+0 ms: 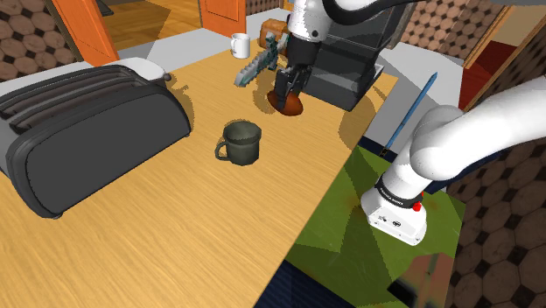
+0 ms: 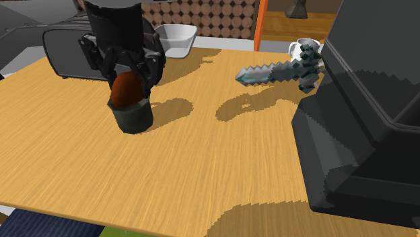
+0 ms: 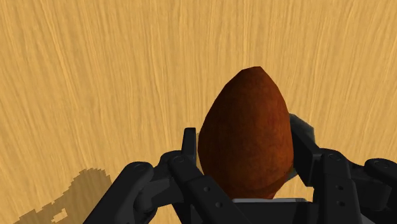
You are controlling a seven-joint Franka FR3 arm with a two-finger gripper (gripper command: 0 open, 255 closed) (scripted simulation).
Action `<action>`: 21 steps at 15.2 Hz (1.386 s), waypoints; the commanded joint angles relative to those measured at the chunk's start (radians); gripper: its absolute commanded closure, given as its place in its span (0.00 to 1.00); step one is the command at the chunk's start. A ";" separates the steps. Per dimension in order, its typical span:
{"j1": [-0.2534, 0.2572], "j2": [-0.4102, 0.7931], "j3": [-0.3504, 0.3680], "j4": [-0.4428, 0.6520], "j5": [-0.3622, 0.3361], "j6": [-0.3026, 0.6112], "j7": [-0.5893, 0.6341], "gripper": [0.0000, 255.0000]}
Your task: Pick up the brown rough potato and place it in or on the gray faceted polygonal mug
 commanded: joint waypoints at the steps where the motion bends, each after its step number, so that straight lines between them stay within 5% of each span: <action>1: 0.002 0.074 0.031 0.059 0.002 0.023 0.032 1.00; 9: 0.007 0.360 0.156 0.317 -0.050 0.080 0.194 1.00; 21: 0.012 0.409 0.172 0.200 -0.045 0.244 0.178 1.00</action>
